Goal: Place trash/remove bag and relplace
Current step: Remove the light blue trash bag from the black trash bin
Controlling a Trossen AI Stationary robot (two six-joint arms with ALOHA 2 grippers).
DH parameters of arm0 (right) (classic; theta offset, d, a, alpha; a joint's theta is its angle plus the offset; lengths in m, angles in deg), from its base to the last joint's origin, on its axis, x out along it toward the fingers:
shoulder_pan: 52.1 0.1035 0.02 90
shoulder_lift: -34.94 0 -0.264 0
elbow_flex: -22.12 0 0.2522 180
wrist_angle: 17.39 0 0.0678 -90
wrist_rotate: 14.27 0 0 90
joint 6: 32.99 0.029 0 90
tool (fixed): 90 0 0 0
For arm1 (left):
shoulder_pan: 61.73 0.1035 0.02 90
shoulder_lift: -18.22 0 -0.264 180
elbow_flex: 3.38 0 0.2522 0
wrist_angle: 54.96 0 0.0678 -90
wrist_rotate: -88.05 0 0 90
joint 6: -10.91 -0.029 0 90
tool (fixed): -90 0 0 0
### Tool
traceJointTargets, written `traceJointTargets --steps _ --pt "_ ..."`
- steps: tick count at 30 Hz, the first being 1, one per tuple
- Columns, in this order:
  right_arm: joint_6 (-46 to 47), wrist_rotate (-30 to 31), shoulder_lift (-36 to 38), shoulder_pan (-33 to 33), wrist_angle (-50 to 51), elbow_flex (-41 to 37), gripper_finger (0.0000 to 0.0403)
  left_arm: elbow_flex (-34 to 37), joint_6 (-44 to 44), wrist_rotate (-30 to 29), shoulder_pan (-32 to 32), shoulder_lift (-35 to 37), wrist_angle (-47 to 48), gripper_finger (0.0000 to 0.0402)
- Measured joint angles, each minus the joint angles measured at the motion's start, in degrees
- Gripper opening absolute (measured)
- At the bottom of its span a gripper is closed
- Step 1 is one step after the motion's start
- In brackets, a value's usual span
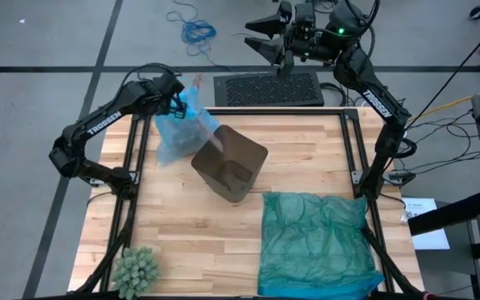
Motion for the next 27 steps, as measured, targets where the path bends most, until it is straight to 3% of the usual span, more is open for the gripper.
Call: traceJointTargets --steps 19,27 --pt "-0.4 0.0 0.0 0.1 0.8 0.0 0.0196 0.0 -5.3 -2.8 7.0 6.3 1.5 0.0003" --pt "-0.4 0.0 0.0 0.1 0.9 0.0 0.0196 0.0 -8.5 1.9 6.9 6.3 2.2 0.0065"
